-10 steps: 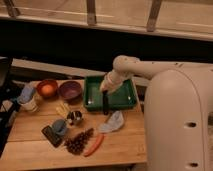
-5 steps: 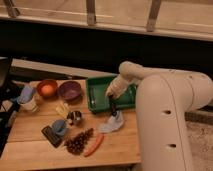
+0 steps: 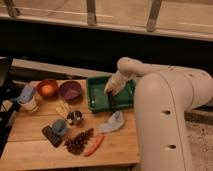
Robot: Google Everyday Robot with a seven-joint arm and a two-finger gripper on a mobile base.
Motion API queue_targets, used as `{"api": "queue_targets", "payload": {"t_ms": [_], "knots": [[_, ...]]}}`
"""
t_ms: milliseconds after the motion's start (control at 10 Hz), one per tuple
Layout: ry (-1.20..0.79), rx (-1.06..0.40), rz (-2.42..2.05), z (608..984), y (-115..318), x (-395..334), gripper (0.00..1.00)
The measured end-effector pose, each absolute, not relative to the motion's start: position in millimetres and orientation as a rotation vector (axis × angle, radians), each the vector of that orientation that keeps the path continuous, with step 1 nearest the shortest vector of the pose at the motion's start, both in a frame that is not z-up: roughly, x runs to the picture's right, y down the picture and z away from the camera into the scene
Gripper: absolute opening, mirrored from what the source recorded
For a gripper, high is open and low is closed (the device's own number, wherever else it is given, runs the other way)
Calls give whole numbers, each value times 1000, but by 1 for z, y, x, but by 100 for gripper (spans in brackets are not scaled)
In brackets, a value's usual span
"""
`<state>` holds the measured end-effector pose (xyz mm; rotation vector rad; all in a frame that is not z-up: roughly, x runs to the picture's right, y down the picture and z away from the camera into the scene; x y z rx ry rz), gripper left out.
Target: Place brush in tray
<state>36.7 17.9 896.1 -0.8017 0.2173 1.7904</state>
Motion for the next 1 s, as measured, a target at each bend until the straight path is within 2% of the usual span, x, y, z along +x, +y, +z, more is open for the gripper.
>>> {"api": "queue_targets", "payload": {"t_ms": [100,200,600,1000], "knots": [[213,-801,1788,895,16,35,77],[214,-809,1791,897,17,35,80],[210,-812,1803,901,21,39,80],[135,-690,1799,867,-17,43,80]]}}
